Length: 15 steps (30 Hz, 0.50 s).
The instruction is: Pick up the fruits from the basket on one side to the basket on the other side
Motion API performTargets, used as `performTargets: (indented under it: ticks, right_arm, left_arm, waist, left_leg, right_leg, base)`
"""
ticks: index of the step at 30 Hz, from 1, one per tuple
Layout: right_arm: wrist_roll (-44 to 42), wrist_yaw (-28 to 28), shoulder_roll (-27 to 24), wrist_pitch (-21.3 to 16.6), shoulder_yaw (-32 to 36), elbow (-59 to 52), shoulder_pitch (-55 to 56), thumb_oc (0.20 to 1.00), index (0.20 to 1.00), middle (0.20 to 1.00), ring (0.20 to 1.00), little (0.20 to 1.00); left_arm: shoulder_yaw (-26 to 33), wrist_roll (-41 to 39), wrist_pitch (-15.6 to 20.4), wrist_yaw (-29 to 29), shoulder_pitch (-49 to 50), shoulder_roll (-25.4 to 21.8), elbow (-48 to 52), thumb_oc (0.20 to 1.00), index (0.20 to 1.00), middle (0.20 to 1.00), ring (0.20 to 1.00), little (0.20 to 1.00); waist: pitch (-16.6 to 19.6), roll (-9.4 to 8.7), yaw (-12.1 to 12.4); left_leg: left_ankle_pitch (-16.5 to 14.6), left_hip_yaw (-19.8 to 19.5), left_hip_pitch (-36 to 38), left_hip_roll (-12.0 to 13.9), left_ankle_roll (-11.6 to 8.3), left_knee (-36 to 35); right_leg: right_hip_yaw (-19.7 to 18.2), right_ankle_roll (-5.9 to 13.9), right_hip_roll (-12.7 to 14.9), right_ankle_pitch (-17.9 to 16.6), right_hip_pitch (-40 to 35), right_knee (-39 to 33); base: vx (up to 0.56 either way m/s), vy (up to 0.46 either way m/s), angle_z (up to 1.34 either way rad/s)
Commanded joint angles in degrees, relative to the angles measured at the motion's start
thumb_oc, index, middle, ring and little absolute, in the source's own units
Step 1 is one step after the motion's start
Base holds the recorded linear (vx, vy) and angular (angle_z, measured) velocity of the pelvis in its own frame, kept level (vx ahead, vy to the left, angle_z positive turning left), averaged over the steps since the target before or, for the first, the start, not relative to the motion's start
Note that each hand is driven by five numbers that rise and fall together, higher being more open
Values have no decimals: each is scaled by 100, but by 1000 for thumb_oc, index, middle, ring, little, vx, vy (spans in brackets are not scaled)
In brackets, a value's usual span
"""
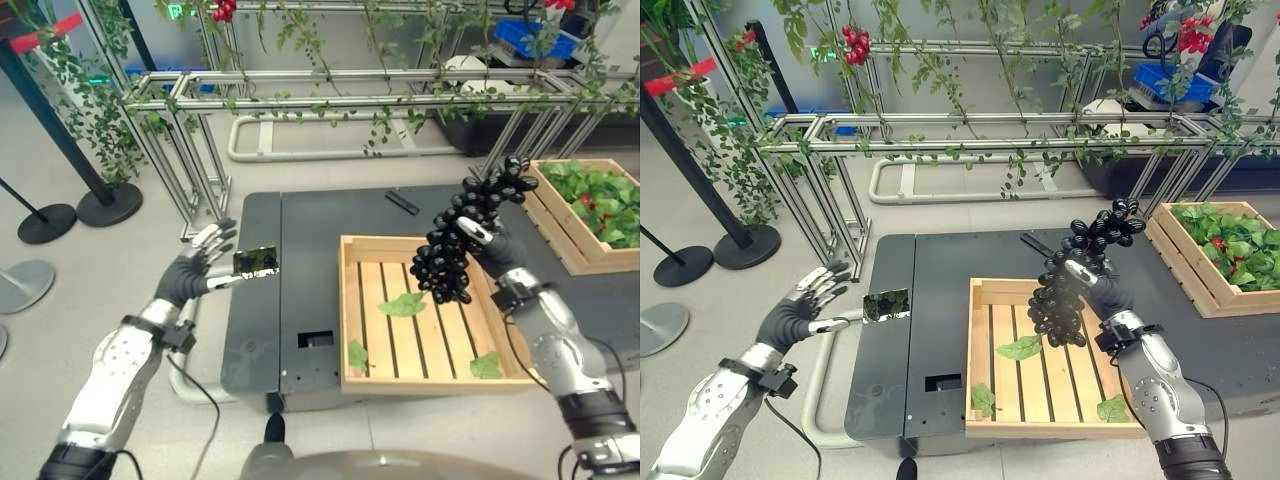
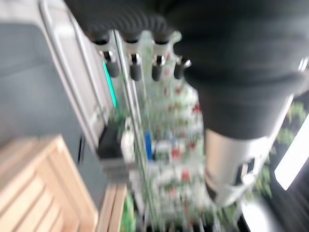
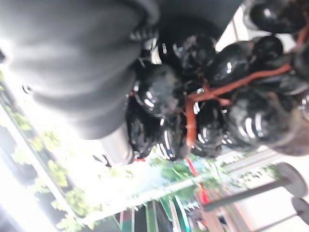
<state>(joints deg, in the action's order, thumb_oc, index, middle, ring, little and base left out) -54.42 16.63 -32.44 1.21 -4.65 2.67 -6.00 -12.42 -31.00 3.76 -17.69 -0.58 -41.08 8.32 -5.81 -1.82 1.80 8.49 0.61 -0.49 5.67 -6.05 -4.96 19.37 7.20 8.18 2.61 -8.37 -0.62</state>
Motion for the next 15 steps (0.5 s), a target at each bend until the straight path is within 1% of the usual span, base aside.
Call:
performTargets:
  ticks: [1, 2, 4, 5, 6, 8, 9, 10, 11, 15]
  right_arm:
    - [97, 42, -174, -265, -18, -338, -804, 200, 200, 200, 200, 200]
    - [34, 22, -199, -259, -157, -309, -947, 200, 200, 200, 200, 200]
    - [11, 18, -239, -283, -284, -252, -1145, 200, 200, 200, 200, 200]
    - [10, 19, -239, -284, -281, -249, -1148, 200, 200, 200, 200, 200]
    - [-88, -12, -204, -323, -427, -186, -1294, 200, 200, 200, 200, 200]
    - [-78, -29, -207, -345, -471, -160, -1348, 200, 200, 200, 200, 200]
    - [-103, -42, -207, -352, -545, -162, -1421, 200, 200, 200, 200, 200]
    - [-104, -42, -208, -353, -541, -160, -1421, 200, 200, 200, 200, 200]
    - [-116, -73, -158, -379, -621, -113, -1536, 200, 200, 200, 200, 200]
    - [-161, -85, -40, -430, -725, -120, -1680, 200, 200, 200, 200, 200]
  left_arm:
    - [-47, -681, -46, -214, -369, -217, 447, 1000, 1000, 1000, 1000, 1000]
    - [-453, -882, -200, -311, -572, -346, 634, 1000, 1000, 1000, 1000, 1000]
    - [-735, -1058, -302, -405, -770, -530, 782, 1000, 1000, 1000, 1000, 1000]
    - [-739, -1062, -302, -404, -778, -532, 780, 1000, 1000, 1000, 1000, 1000]
    - [-1105, -1234, -399, -483, -1012, -684, 791, 1000, 1000, 1000, 1000, 1000]
    - [-1193, -1317, -412, -480, -1109, -725, 766, 1000, 1000, 1000, 1000, 1000]
    - [-1417, -1388, -453, -471, -1283, -764, 733, 1000, 1000, 1000, 1000, 1000]
    - [-1426, -1389, -451, -471, -1293, -763, 727, 1000, 1000, 1000, 1000, 1000]
    - [-1592, -1391, -477, -473, -1463, -764, 718, 1000, 1000, 1000, 1000, 1000]
    - [-1768, -1495, -474, -449, -1690, -702, 616, 1000, 1000, 1000, 1000, 1000]
  waist:
    - [93, -178, -171]
    - [129, -181, -198]
    - [147, -184, -208]
    - [145, -186, -202]
    - [166, -187, -226]
    - [166, -193, -221]
    - [178, -194, -244]
    - [175, -195, -238]
    - [186, -193, -261]
    - [193, -200, -276]
  left_leg:
    - [-775, 34, 377, 84, 36, 274]
    - [-786, 36, 377, 75, 41, 280]
    - [-794, 70, 382, 70, 47, 281]
    - [-795, 73, 383, 70, 47, 281]
    - [-804, 103, 401, 69, 54, 281]
    - [-805, 124, 408, 65, 57, 278]
    - [-806, 147, 420, 57, 60, 273]
    - [-806, 149, 421, 57, 60, 272]
    - [-813, 180, 432, 42, 70, 264]
    - [-812, 224, 455, 49, 74, 252]
  right_leg:
    - [41, 252, 280, -287, 506, 180]
    - [30, 267, 282, -305, 508, 168]
    - [-8, 285, 287, -337, 528, 139]
    - [-12, 285, 287, -338, 530, 139]
    - [-52, 298, 284, -357, 544, 128]
    - [-75, 300, 284, -366, 551, 123]
    - [-94, 303, 281, -374, 556, 116]
    - [-96, 304, 281, -375, 556, 116]
    - [-130, 314, 283, -400, 566, 95]
    - [-183, 319, 275, -408, 576, 80]
  base:
    - [0, 0, 0]
    - [0, 0, 0]
    - [0, 0, 0]
    - [5, 19, -6]
    - [10, 17, -6]
    - [10, 17, -7]
    - [8, 12, -10]
    - [12, 21, -15]
    - [5, 10, -9]
    - [12, 11, -7]
